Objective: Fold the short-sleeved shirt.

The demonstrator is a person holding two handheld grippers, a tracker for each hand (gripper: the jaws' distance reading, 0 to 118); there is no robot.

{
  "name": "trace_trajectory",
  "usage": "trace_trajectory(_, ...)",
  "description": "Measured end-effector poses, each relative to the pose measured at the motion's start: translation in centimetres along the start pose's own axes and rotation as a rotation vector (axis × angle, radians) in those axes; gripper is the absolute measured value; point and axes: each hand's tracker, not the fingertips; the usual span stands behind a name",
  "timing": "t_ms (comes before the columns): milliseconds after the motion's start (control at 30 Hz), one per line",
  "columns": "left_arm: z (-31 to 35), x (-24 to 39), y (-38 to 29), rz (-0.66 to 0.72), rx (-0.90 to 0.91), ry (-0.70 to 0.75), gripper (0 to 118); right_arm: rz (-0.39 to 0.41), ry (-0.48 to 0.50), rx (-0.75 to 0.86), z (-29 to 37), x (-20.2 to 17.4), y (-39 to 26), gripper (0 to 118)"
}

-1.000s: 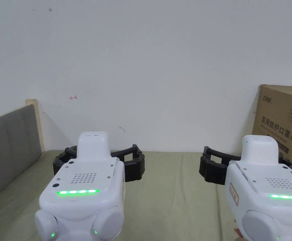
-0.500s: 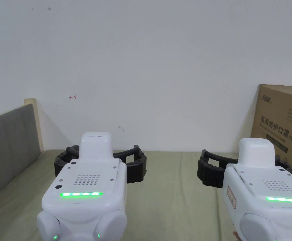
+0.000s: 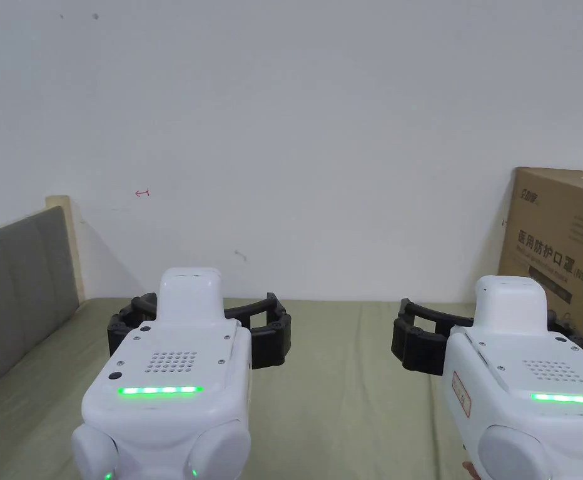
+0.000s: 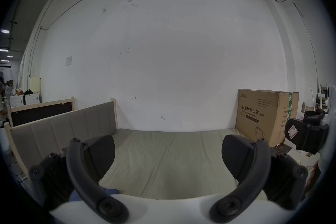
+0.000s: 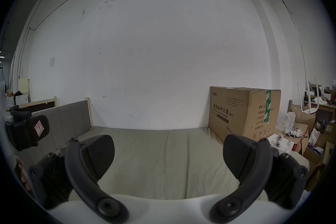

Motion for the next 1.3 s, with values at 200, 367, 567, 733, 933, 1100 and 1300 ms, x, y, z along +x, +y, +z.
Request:
trace_trajectory(200, -0.05, -0.08, -0.01, 0.004, -0.001, 0.002, 117, -0.006, 0.01, -0.001, 0.07, -0.1, -0.04, 117)
trace_trajectory(367, -0.05, -0.12, 0.06, 0.009, -0.002, 0.001, 117, -0.005, 0.006, 0.001, 0.05, -0.12, 0.03, 117)
trace_trajectory(567, -0.06, -0.22, -0.01, 0.026, 0.002, -0.008, 117, -0.02, 0.009, -0.004, -0.03, 0.02, 0.16, 117)
trace_trajectory(733, -0.19, -0.3, 0.11, 0.037, 0.002, -0.014, 117, -0.015, 0.008, -0.003, -0.04, 0.02, 0.24, 117)
trace_trajectory(933, -0.2, -0.25, 0.26, 0.023, 0.009, -0.006, 117, -0.028, 0.019, 0.005, -0.02, 0.14, 0.27, 117)
trace_trajectory(1100, -0.17, -0.25, 0.09, 0.023, 0.017, -0.011, 117, -0.022, 0.018, 0.007, -0.06, 0.09, 0.22, 117)
trace_trajectory(1300, -0.17, -0.49, -0.07, 0.025, 0.023, -0.018, 116, 0.019, 0.009, 0.043, 0.45, -0.39, -0.09, 117)
